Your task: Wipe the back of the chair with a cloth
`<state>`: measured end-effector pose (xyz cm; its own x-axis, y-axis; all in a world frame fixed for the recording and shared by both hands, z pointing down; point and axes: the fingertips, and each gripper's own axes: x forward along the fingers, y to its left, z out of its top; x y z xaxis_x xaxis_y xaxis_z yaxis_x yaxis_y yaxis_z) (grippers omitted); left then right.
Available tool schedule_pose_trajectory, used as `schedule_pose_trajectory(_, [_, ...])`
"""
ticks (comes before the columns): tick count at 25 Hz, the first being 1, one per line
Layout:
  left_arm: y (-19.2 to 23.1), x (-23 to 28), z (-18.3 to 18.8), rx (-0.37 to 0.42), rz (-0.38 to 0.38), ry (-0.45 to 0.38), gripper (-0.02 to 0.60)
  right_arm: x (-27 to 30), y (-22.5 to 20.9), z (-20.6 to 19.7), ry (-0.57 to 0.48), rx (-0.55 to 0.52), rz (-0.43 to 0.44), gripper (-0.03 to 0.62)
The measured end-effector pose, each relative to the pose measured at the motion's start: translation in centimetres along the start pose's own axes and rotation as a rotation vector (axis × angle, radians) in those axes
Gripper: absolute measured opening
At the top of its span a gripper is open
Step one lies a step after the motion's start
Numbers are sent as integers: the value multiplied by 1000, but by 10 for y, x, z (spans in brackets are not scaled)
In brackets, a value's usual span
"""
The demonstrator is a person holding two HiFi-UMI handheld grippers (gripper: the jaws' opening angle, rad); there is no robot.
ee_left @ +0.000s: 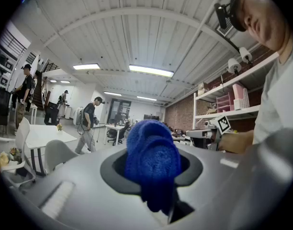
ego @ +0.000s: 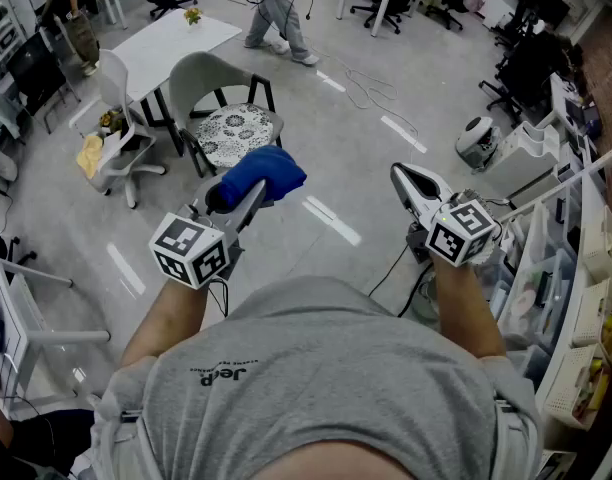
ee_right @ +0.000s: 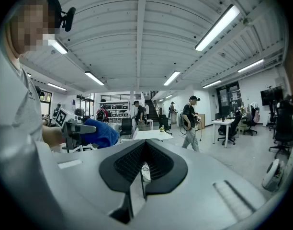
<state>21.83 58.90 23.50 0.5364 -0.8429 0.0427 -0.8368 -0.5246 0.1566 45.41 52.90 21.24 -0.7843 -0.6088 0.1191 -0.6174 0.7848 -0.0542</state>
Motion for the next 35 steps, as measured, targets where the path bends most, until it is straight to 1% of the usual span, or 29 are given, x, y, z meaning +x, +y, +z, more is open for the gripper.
schedule_pose_trajectory(4, [0,2,1,6,0,0,175,4,3,4,1,-11,9,2])
schedule_pose_trajectory(12, [-3,15,2,12,-6,5,175,5,-10,5,1,-12,10,2])
schedule_pose_trajectory(17, [-13,28,4,17,0,11,175,-3,-21,11,-13,5,17,3])
schedule_pose_trajectory(24, [-45,52,4,16,24,1,175,-35,-48,18,-26,-10,46,3])
schedule_pose_trajectory(30, [-83,80,-8,-4,47,4,175,-69,-82,9,-20,-1,72,3])
schedule_pose_trajectory(35, [-103,99,-16,-8,51,24,175,-87,-107,2,-33,22,69,3])
